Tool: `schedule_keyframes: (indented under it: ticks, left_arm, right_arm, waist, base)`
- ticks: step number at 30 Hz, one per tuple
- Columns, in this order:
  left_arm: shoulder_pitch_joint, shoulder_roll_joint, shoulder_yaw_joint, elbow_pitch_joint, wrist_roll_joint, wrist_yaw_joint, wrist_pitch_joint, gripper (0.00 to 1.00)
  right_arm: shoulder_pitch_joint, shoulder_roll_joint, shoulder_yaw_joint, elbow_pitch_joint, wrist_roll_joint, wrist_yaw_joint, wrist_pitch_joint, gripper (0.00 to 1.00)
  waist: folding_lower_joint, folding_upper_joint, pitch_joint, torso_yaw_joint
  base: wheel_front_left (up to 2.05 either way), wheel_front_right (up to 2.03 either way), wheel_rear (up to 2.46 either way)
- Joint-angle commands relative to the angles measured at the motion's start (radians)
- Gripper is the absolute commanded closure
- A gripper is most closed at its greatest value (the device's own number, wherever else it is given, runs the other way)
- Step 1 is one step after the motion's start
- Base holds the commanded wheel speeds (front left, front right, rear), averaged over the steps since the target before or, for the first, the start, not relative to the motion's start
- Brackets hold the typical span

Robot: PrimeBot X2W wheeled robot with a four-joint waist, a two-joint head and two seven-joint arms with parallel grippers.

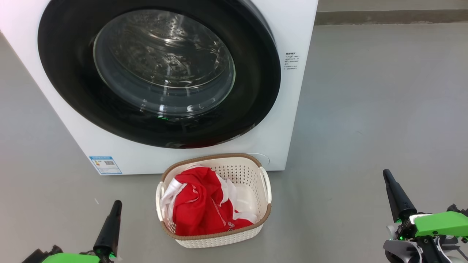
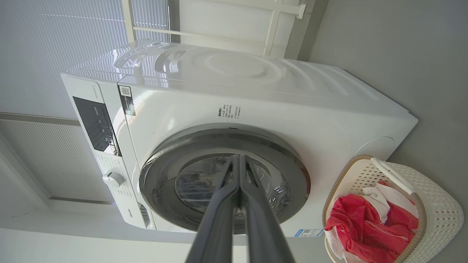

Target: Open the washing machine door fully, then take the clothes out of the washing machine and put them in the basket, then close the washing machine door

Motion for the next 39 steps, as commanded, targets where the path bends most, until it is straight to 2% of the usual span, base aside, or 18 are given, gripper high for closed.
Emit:
schedule_keyframes:
  ticks: [1,39]
  left_arm:
    - [-0.039,0.015,0.036,-0.02,-0.007,-0.007,0.006,1.0]
    - [-0.039,0.013,0.038,-0.02,-0.006,-0.007,0.007,1.0]
  right_arm:
    - [-0.041,-0.014,0.012,-0.025,0.004,-0.001,0.008,1.0]
    - [-0.042,-0.006,0.0,-0.024,-0.006,-0.001,0.017,1.0]
  waist:
    - [-0.0001,0.0,0.0,0.0]
    - [-0.0001,0.0,0.0,0.0]
  base:
    - [0.0,0.0,0.0]
    - [0.0,0.0,0.0]
